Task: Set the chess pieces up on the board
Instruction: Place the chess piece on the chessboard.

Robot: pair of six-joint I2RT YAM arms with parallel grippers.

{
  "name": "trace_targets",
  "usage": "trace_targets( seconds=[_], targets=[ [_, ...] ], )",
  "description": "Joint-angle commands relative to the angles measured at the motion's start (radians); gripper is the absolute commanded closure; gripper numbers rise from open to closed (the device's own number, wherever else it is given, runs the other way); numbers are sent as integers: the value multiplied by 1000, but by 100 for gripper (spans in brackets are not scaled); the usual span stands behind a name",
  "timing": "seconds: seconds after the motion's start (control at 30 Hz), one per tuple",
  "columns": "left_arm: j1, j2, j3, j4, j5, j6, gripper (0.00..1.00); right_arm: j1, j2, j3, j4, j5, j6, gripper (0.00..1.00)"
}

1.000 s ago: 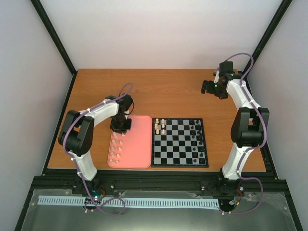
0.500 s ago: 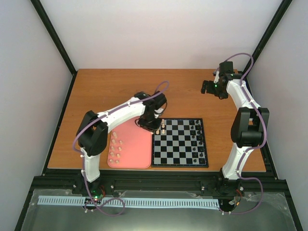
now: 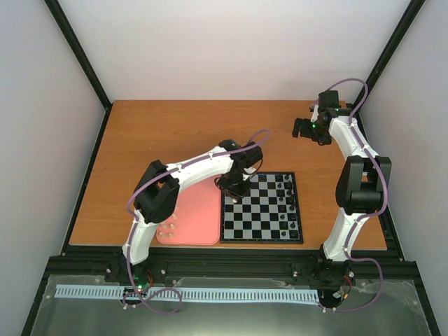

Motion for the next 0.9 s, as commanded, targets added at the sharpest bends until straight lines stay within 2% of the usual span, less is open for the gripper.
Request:
trace_targets(
  seconds=[0.0,0.43,0.87],
  targets=[
    [-15,53,62,-3,-11,24,99,-12,-31,-5,12,7,1,0],
    [-15,126,102,39,-64,15,99,-12,-36,-8,11,15,-2,0],
    [-16,140,89,62,-25,27,96,-12,-31,-5,10,10,-2,0]
  ],
)
